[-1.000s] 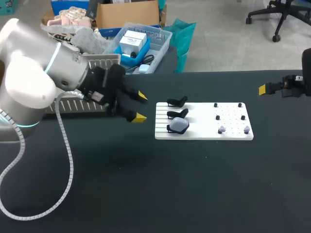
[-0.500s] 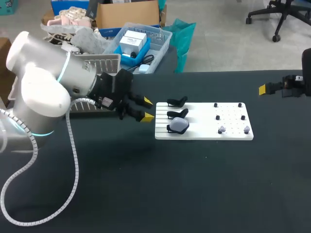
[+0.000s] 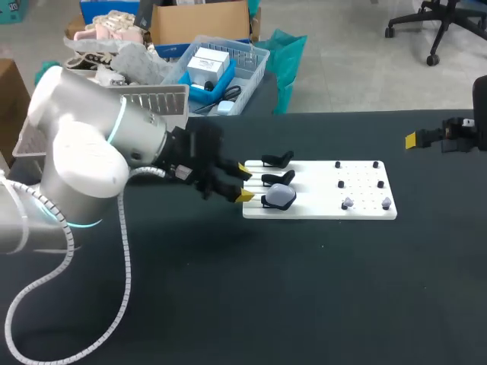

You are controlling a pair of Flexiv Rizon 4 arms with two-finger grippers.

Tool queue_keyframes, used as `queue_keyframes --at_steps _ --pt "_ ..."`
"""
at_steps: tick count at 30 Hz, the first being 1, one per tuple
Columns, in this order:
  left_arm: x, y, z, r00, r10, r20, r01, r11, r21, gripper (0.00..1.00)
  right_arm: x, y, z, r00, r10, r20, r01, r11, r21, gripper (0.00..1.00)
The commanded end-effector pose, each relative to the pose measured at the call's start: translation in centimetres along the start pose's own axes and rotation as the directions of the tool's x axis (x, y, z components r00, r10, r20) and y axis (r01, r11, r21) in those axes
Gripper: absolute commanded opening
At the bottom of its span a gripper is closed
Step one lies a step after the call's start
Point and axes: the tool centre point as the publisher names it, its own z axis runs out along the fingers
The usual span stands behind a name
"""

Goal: Pick up each earbud case from the left stands, insert the matching earbuds, close the lid, and place the case in the box.

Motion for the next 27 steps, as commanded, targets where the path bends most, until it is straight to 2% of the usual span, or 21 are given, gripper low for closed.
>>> queue_keyframes --at_steps 1,6,16,18,27 --pt "-0.2 0.1 0.6 1.0 0.004 0.001 -0.004 1.0 0.01 0.59 0.0 -0.1 0.1 1.0 -0.001 0.001 0.001 1.0 -0.003 1.0" --pt "-0.2 0.0 1.6 1.0 -0.003 0.001 0.003 1.0 0.018 0.59 0.0 -0.1 0.1 1.0 -0.001 0.001 0.001 1.0 -0.003 1.0" --pt "-0.3 0.1 3.0 1.0 -0.022 0.006 0.022 0.999 0.027 0.5 0.0 -0.1 0.1 1.0 -0.001 0.001 0.001 1.0 -0.003 1.0" --pt "-0.3 0.1 3.2 1.0 -0.029 0.01 0.029 0.999 0.029 0.52 0.0 -0.1 0.1 1.0 -0.001 0.001 0.001 1.0 -0.003 1.0" --pt "-0.4 0.2 4.1 0.999 -0.041 0.022 0.041 0.999 0.021 0.5 0.0 -0.1 0.1 1.0 -0.001 0.001 0.001 1.0 -0.003 1.0"
